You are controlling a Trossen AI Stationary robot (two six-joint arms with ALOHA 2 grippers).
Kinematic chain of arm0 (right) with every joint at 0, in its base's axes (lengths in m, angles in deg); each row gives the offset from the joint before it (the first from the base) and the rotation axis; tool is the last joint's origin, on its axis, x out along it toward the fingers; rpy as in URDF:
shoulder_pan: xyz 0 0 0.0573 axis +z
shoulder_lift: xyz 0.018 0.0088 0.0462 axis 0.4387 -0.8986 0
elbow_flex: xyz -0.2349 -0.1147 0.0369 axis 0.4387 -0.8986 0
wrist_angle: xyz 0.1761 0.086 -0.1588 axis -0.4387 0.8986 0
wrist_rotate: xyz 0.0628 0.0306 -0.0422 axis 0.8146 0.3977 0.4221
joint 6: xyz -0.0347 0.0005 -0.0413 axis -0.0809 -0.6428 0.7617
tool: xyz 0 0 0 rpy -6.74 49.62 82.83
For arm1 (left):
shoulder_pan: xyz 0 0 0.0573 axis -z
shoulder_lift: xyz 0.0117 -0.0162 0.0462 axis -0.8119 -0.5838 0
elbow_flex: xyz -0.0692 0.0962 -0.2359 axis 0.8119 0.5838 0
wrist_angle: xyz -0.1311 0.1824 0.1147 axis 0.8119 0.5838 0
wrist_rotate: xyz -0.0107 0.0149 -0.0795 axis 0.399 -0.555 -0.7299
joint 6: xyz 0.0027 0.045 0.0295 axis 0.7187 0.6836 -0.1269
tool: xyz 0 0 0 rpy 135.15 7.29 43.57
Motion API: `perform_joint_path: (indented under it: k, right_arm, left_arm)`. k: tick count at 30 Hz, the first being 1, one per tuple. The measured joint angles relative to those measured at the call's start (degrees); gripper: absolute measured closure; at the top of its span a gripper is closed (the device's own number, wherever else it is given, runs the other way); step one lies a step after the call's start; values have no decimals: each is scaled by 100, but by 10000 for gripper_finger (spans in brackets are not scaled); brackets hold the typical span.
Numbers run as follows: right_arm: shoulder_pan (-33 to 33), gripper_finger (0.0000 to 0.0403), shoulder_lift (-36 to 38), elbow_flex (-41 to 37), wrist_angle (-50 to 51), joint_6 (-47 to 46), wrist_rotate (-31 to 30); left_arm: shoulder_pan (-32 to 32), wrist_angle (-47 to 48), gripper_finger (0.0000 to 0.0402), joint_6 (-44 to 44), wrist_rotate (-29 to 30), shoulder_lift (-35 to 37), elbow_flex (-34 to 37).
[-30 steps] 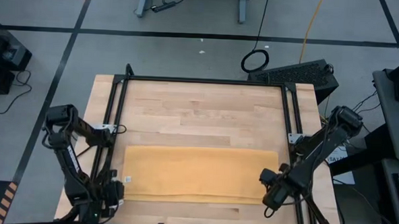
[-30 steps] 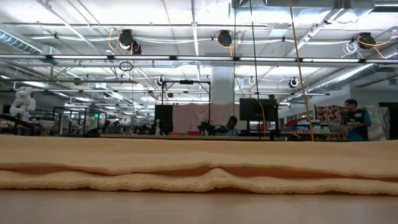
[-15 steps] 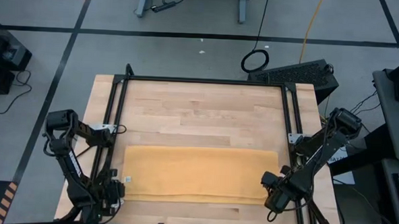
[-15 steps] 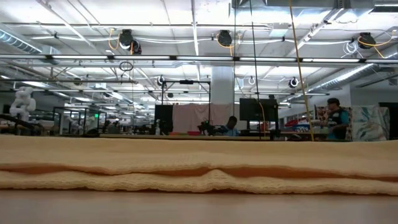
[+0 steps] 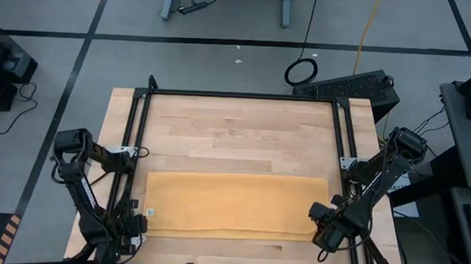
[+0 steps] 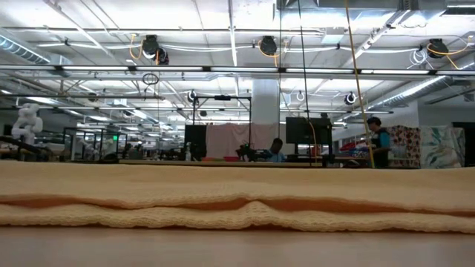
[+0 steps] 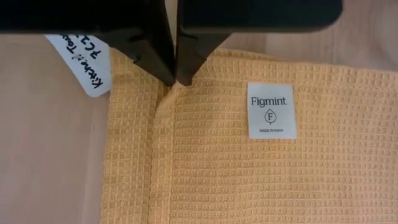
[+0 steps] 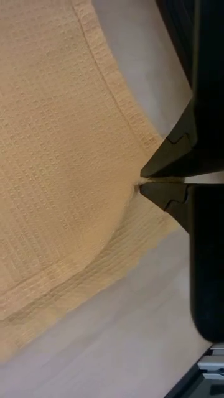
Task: Roll towel
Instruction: Roll the yellow towel
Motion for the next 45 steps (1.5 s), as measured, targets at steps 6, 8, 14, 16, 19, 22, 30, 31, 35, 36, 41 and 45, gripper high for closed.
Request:
perform_joint_path:
  k: [6,8,14,16,19,22,30,31,35,36,41,45]
  right_arm:
    - [17,403,2,0,18,-99,-120]
    - [17,403,2,0,18,-95,-123]
    - [17,403,2,8,-195,-97,-131]
    - [17,403,2,109,-212,-128,-267]
    - [35,403,2,433,-134,-215,-598]
    - [102,403,7,756,45,-378,-776]
    - [546,403,-341,848,77,-1166,158]
    - [593,403,-438,848,65,-1168,282]
    - [758,403,-837,848,-220,-1158,390]
    - [786,403,-932,848,-330,-1137,422]
    - [844,403,-1356,848,-593,-984,906]
    - [842,390,-1514,848,-592,-838,950]
  left_arm:
    - [0,236,390,-284,2,298,-2]
    - [0,288,379,-401,0,390,-4]
    - [0,361,392,-264,-53,541,-144]
    - [0,550,395,-253,51,606,-318]
    - [9,1026,397,-259,197,665,-712]
    - [59,1522,398,-255,369,677,-1131]
    - [284,1625,400,-155,751,677,-1466]
    - [296,1624,400,-155,792,677,-1465]
    - [310,1619,401,-150,872,676,-1432]
    - [310,1632,401,-150,877,674,-1427]
    - [310,1628,401,-150,927,674,-1425]
    - [288,1624,401,-148,1018,674,-1423]
